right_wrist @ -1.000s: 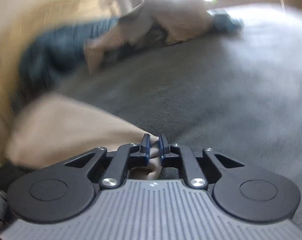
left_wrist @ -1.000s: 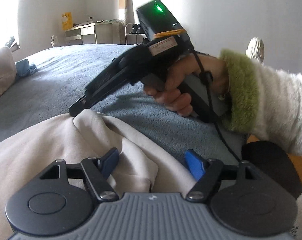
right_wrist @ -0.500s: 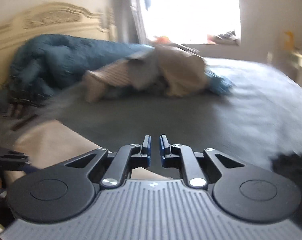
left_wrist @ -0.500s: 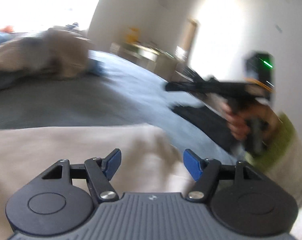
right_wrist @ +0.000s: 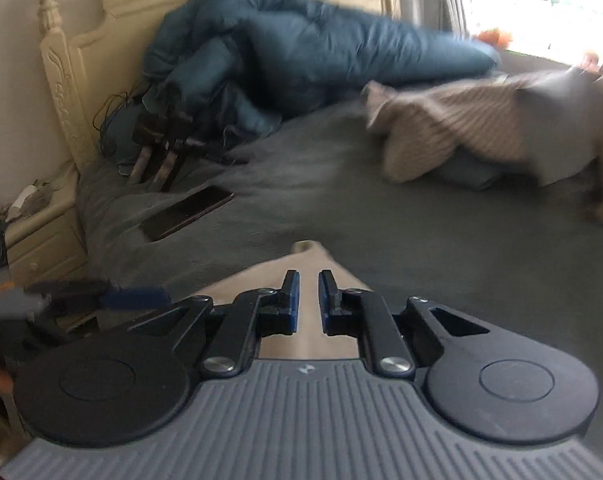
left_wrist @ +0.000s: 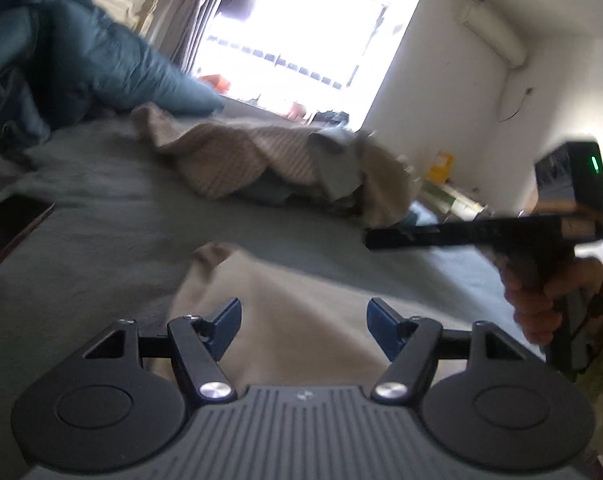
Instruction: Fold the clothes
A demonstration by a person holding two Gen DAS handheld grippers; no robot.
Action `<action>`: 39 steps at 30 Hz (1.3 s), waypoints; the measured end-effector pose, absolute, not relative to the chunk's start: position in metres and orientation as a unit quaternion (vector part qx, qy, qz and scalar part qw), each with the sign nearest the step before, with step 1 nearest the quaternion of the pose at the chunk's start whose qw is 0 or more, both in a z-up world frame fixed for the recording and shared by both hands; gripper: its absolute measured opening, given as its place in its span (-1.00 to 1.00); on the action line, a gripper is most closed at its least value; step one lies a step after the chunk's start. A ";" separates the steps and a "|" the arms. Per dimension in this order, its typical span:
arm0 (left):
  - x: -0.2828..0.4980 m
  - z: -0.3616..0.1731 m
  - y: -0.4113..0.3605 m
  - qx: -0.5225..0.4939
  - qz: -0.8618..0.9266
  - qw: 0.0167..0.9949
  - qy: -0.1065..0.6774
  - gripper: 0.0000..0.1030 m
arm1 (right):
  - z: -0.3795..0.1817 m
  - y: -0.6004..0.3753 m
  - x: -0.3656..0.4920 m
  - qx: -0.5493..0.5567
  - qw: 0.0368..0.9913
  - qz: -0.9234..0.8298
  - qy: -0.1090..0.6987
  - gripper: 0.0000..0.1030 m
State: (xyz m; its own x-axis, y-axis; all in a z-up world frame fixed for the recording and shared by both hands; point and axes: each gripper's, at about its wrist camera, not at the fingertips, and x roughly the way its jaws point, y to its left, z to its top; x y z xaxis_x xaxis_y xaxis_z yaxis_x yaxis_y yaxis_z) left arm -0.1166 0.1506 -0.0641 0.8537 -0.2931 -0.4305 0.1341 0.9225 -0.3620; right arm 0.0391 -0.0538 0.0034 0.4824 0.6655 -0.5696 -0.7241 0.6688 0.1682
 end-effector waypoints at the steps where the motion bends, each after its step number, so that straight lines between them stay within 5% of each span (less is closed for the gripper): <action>1: -0.111 -0.071 0.153 -0.159 -0.106 0.945 0.265 0.36 | -0.003 -0.042 0.046 -0.046 0.858 0.401 0.319 -0.82; 9: -0.107 -0.102 0.177 -0.184 -0.125 0.931 0.289 0.36 | -0.081 0.030 0.080 -0.096 0.818 0.373 0.427 -0.79; 15: -0.109 -0.103 0.181 -0.184 -0.145 0.929 0.287 0.36 | -0.049 0.034 0.074 -0.100 0.831 0.373 0.399 -0.78; 21: -0.118 -0.096 0.178 -0.171 -0.125 0.936 0.282 0.36 | -0.073 0.048 0.088 -0.101 0.823 0.360 0.428 -0.78; 30: -0.117 -0.073 0.147 -0.147 -0.148 0.945 0.251 0.37 | 0.008 -0.080 0.005 -0.047 0.863 0.326 0.383 -0.72; 39: -0.109 -0.105 0.104 -0.067 -0.133 0.940 0.308 0.37 | -0.069 -0.191 -0.120 -0.053 0.903 0.247 0.348 -0.61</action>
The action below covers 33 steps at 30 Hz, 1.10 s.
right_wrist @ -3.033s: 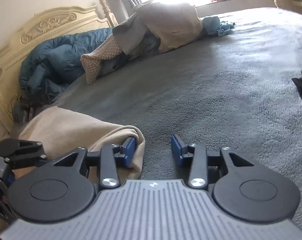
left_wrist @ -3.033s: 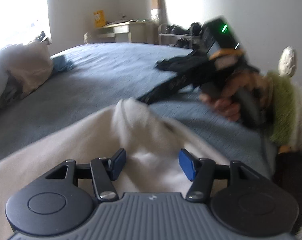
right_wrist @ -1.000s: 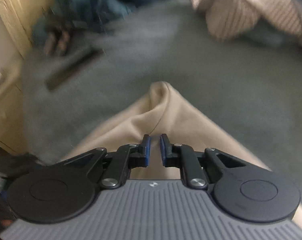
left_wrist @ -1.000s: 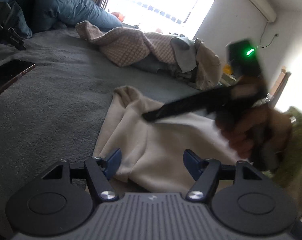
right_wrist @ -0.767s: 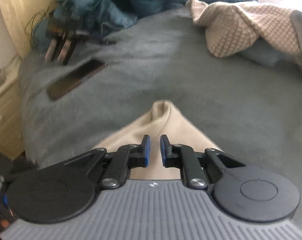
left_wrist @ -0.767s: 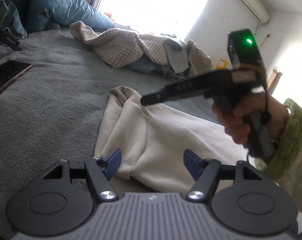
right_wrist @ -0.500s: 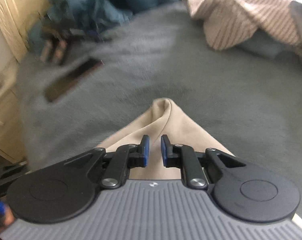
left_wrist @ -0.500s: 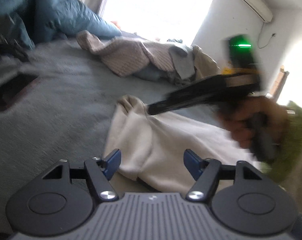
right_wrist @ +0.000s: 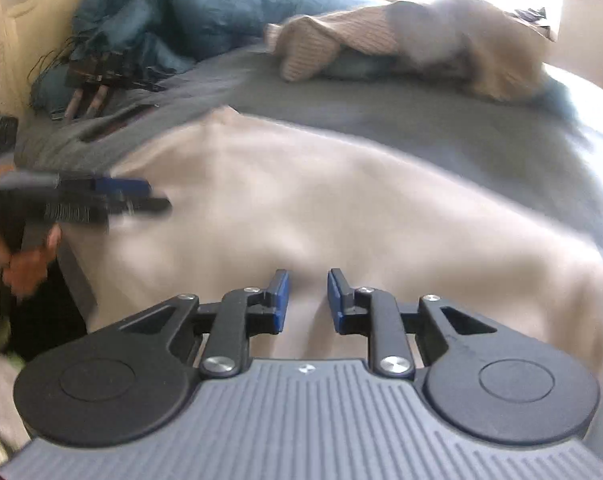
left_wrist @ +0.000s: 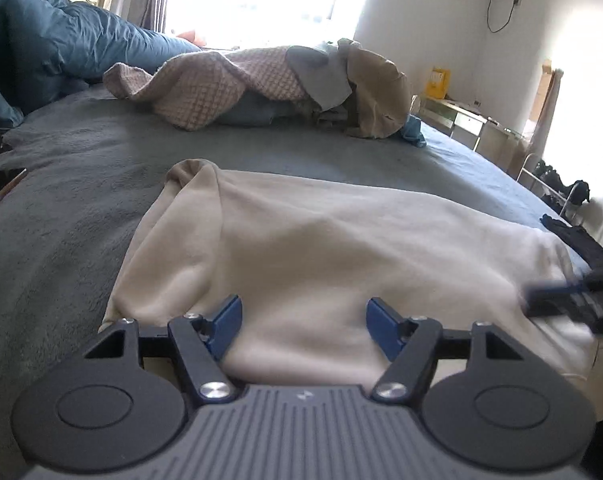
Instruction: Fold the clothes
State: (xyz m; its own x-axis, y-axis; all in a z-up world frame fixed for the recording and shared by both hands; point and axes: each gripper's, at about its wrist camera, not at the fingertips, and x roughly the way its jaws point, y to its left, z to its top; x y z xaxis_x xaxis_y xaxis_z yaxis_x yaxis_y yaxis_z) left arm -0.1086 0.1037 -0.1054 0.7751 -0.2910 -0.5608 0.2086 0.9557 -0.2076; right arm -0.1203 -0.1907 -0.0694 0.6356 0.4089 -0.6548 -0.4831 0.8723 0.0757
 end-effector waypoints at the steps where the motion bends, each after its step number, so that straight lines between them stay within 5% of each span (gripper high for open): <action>1: -0.109 -0.105 0.104 -0.066 -0.133 0.940 0.309 0.37 | -0.075 -0.205 -0.132 -0.051 0.908 0.231 0.346 -0.61; 11: -0.119 -0.101 0.102 -0.064 -0.125 0.943 0.303 0.44 | -0.072 -0.278 -0.179 0.029 0.925 0.157 0.345 -0.58; 18: -0.154 -0.089 0.117 -0.066 -0.098 0.956 0.267 0.59 | -0.036 -0.219 -0.147 0.056 0.923 0.255 0.281 -0.34; 25: -0.166 -0.099 0.162 -0.143 -0.031 0.950 0.276 0.62 | -0.037 -0.116 -0.098 0.072 0.872 0.368 0.313 -0.09; 33: -0.159 -0.115 0.209 -0.262 -0.090 0.918 0.283 0.47 | -0.045 -0.045 -0.061 0.063 0.852 0.382 0.353 -0.05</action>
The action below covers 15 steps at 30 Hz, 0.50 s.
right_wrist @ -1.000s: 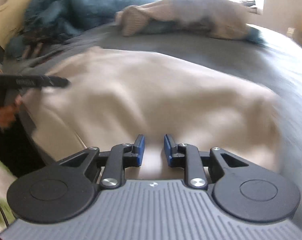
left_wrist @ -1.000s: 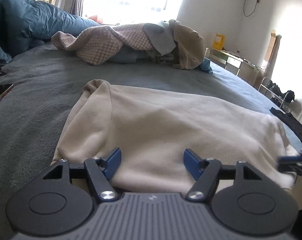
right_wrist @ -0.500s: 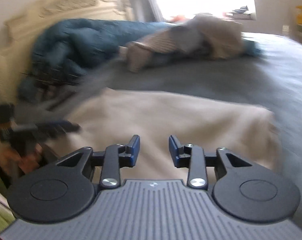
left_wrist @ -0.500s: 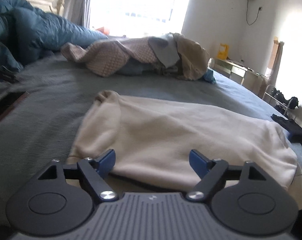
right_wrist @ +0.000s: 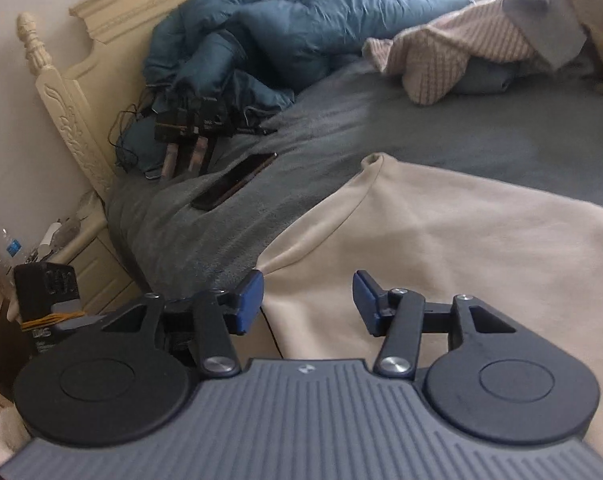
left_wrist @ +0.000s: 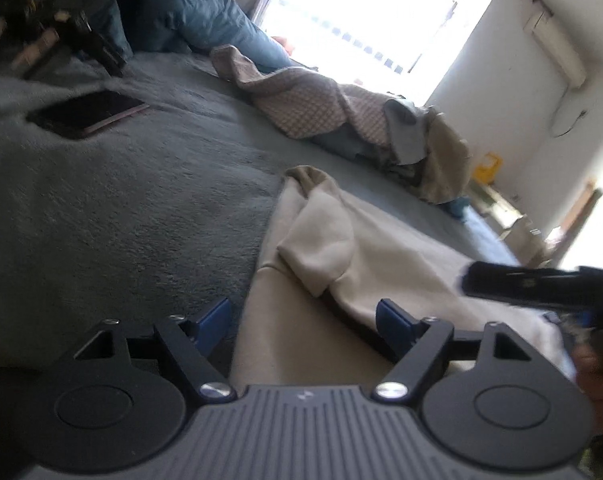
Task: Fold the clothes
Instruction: 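Grasp the hoodie end with the left tool while the right tool grasps beside it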
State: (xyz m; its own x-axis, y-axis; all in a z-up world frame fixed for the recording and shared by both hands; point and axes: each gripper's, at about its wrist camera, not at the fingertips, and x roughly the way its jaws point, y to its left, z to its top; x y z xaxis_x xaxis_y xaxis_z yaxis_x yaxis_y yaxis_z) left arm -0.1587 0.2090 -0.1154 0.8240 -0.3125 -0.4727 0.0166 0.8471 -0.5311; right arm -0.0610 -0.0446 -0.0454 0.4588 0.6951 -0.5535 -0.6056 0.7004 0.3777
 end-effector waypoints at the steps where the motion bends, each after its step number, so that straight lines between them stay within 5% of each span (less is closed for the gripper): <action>1: -0.157 -0.117 0.212 -0.270 -0.098 0.915 0.284 0.47 | -0.047 -0.043 -0.060 0.063 0.851 0.378 0.359 -0.05; 15: -0.126 -0.131 0.227 -0.333 -0.144 0.884 0.293 0.28 | -0.058 -0.017 -0.030 0.094 0.843 0.346 0.402 -0.01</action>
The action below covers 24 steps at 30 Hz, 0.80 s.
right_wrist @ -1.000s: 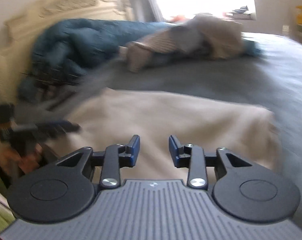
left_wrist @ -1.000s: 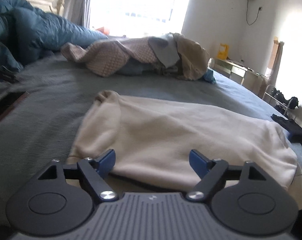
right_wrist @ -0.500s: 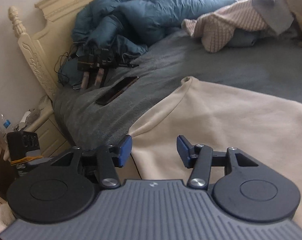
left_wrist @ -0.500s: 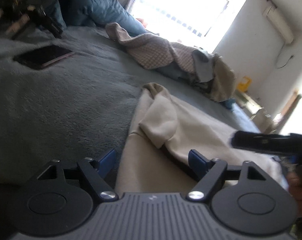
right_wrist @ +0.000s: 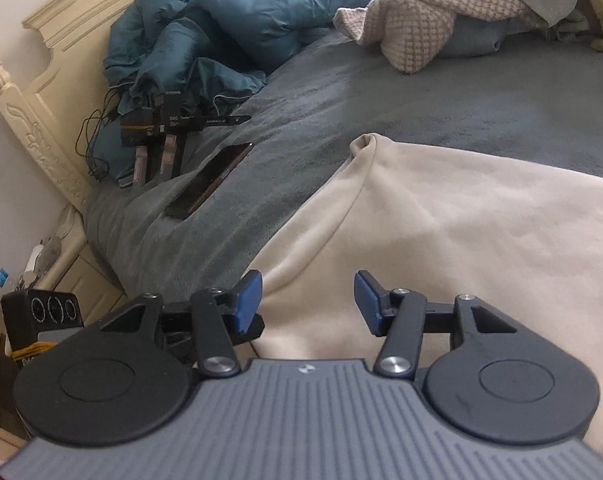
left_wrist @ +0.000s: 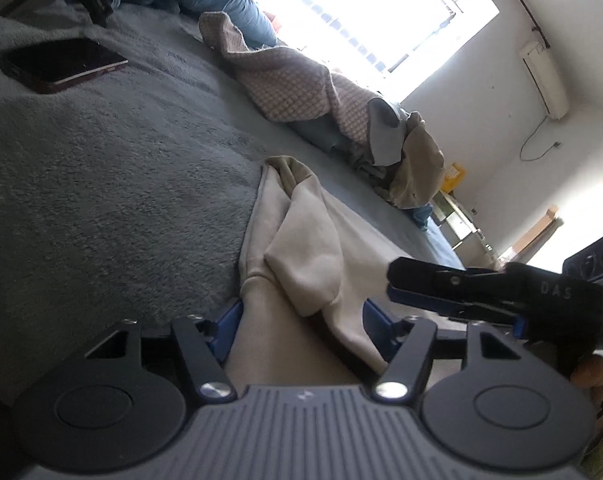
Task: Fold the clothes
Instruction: 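Grasp the hoodie end with the left tool while the right tool grasps beside it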
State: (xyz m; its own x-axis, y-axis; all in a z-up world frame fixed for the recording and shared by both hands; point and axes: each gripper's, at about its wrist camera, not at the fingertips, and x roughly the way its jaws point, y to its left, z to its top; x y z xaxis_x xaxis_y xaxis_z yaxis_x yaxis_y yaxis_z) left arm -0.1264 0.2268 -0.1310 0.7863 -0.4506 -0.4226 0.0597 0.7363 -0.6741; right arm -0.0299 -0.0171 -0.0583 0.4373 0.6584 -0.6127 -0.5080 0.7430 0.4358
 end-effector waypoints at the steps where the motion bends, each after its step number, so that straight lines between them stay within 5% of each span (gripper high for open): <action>1: -0.124 -0.132 0.228 -0.342 -0.150 0.880 0.293 0.28 | -0.059 -0.015 -0.027 0.095 0.842 0.345 0.404 -0.01; 9: -0.110 -0.133 0.225 -0.350 -0.157 0.872 0.303 0.14 | -0.065 -0.015 -0.018 0.105 0.844 0.324 0.415 0.00; 13: -0.113 -0.126 0.208 -0.296 -0.118 0.899 0.300 -0.32 | -0.066 -0.020 -0.010 0.128 0.840 0.307 0.429 0.00; 16: -0.118 -0.118 0.194 -0.252 -0.094 0.918 0.292 -0.46 | -0.059 -0.017 -0.006 0.127 0.844 0.303 0.424 0.01; 24: -0.137 -0.098 0.159 -0.135 -0.102 0.959 0.226 -0.57 | -0.046 0.011 0.013 0.102 0.839 0.317 0.430 0.16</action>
